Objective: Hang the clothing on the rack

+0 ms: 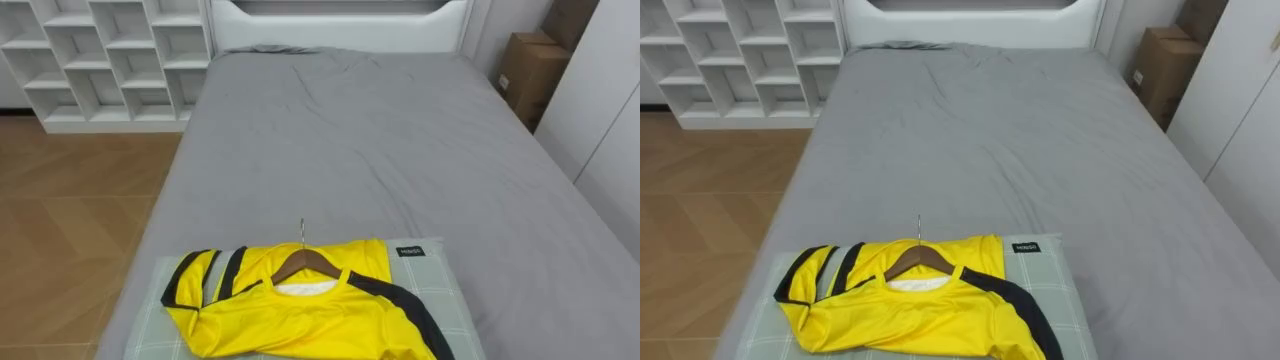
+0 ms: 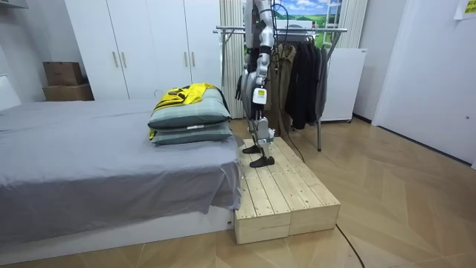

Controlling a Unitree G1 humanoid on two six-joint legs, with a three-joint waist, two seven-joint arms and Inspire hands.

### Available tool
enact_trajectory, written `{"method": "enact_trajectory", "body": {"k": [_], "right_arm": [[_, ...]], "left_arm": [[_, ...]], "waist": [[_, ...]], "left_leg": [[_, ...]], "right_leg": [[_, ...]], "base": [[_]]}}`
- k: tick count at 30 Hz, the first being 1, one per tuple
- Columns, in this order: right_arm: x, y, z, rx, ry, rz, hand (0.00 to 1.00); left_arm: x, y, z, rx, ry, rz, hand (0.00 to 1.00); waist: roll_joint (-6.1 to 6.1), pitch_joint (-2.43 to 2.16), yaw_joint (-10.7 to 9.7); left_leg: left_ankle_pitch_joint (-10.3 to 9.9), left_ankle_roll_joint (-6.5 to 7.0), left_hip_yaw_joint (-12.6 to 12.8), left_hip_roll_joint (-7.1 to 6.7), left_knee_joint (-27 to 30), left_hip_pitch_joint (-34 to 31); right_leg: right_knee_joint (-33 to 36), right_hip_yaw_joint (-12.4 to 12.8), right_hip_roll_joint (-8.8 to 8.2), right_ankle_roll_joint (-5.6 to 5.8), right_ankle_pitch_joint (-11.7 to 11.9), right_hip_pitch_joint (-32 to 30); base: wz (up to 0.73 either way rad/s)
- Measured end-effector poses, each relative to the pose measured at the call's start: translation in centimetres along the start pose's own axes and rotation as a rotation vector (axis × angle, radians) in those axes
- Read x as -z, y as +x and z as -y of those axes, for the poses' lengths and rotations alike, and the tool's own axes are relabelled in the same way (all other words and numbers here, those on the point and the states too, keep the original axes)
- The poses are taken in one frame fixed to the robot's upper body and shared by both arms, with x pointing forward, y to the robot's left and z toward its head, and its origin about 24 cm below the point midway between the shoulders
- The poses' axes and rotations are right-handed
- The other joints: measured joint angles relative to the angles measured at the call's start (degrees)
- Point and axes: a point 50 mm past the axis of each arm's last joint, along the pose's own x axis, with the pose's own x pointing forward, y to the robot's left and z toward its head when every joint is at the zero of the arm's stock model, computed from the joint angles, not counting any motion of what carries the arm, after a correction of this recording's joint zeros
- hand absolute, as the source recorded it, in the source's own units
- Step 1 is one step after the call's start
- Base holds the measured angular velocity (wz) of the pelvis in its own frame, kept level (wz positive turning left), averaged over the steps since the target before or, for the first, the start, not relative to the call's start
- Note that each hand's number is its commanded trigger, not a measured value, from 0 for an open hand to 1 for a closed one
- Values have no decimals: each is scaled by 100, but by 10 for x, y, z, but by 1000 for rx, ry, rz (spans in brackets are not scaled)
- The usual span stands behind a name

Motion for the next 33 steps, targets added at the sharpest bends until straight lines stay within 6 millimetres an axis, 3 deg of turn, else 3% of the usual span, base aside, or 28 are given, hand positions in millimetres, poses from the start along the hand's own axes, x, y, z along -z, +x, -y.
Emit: {"method": "enact_trajectory", "body": {"k": [16,33], "right_arm": [[-1,0,0,-7,19,7,0],[2,-1,1,-2,19,6,0]], "left_arm": [[-2,0,1,-15,-3,14,0],[0,-1,1,-23,-21,22,0]], "waist": [[-4,3,-6],[-69,9,-6]], "left_leg": [[-1,2,63,4,-10,43],[-1,2,19,-3,-52,65]], "right_leg": [[14,122,14,0,0,5],[-17,-2,-2,6,-4,85]], "base": [[-1],[1]]}}
